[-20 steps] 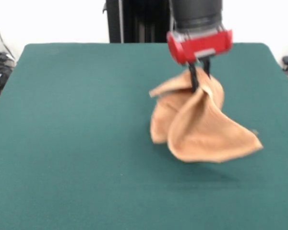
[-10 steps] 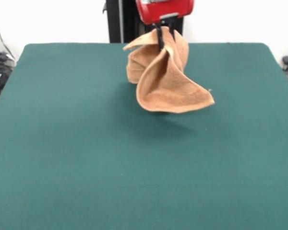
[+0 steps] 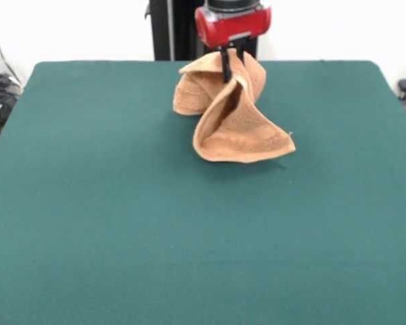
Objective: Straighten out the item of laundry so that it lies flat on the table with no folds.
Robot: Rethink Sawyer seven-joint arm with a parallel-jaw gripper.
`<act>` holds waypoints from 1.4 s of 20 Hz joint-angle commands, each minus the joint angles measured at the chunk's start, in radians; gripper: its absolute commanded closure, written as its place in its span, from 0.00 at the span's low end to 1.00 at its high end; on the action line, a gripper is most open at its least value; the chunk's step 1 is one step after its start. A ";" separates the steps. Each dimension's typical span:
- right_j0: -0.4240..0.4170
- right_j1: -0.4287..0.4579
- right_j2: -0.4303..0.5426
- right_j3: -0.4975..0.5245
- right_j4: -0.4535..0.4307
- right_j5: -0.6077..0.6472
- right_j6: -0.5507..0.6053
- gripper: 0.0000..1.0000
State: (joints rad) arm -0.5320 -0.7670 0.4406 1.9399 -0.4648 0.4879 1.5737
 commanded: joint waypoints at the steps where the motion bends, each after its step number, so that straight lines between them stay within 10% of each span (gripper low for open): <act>1: 0.059 0.079 0.036 -0.011 -0.058 -0.082 0.039 1.00; 8: 0.082 0.121 0.016 -0.027 -0.032 -0.137 0.093 1.00; 9: 0.084 0.125 0.015 -0.029 -0.019 -0.118 0.093 0.00; 17: 0.109 -0.038 0.020 -0.088 0.022 0.101 0.010 0.00; 28: 0.112 -0.031 0.059 -0.263 0.071 0.328 -0.040 0.00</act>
State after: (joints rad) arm -0.4547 -0.8056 0.4363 1.8153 -0.4418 0.6496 1.5737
